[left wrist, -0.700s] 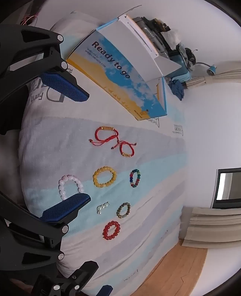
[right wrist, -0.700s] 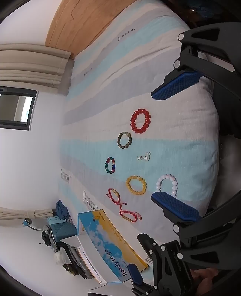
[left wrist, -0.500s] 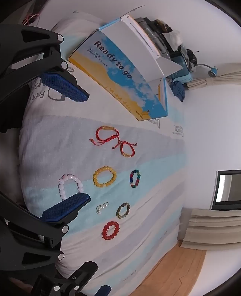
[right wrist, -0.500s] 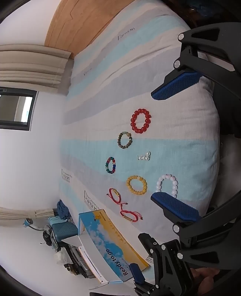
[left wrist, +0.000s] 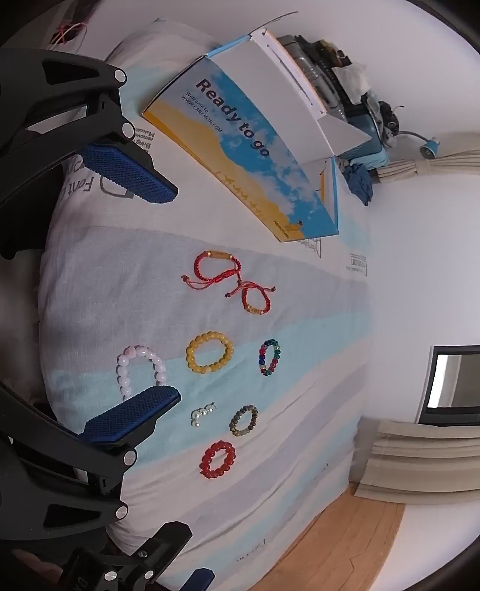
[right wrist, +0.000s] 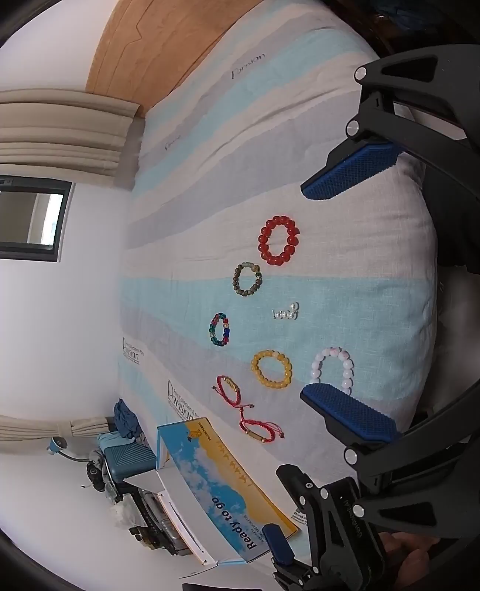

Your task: Organize jewelry

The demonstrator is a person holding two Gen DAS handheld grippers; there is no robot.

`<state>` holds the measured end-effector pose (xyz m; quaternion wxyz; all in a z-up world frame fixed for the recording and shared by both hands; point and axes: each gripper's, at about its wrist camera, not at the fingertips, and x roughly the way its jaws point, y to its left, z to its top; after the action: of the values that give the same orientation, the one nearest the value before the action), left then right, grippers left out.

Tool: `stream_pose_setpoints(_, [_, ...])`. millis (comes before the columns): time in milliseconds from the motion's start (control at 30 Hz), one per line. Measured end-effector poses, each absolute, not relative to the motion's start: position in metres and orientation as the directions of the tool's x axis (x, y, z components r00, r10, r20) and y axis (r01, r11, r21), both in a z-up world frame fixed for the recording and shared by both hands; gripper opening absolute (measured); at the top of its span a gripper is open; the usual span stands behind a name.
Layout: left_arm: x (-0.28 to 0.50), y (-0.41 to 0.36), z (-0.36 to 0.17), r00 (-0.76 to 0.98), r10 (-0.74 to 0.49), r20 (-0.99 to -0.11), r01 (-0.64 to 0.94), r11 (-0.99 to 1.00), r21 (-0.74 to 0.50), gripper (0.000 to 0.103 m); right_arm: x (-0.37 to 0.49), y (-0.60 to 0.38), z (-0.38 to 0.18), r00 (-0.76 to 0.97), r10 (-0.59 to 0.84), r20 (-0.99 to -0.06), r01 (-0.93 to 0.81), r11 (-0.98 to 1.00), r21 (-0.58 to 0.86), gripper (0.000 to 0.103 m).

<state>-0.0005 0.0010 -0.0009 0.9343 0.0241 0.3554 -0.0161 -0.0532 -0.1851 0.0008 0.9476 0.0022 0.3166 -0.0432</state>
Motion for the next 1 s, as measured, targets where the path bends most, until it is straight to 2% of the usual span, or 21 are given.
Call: stream_pose_setpoints(1000, [-0.0013,0.0009,-0.0024,0.751,0.002,-0.66,0.033,0.999,0.041,0.097,-0.0519,-0.1892,0.0009,0.791,-0.072,-0.607,0.089,0.996,-0.003,0.096])
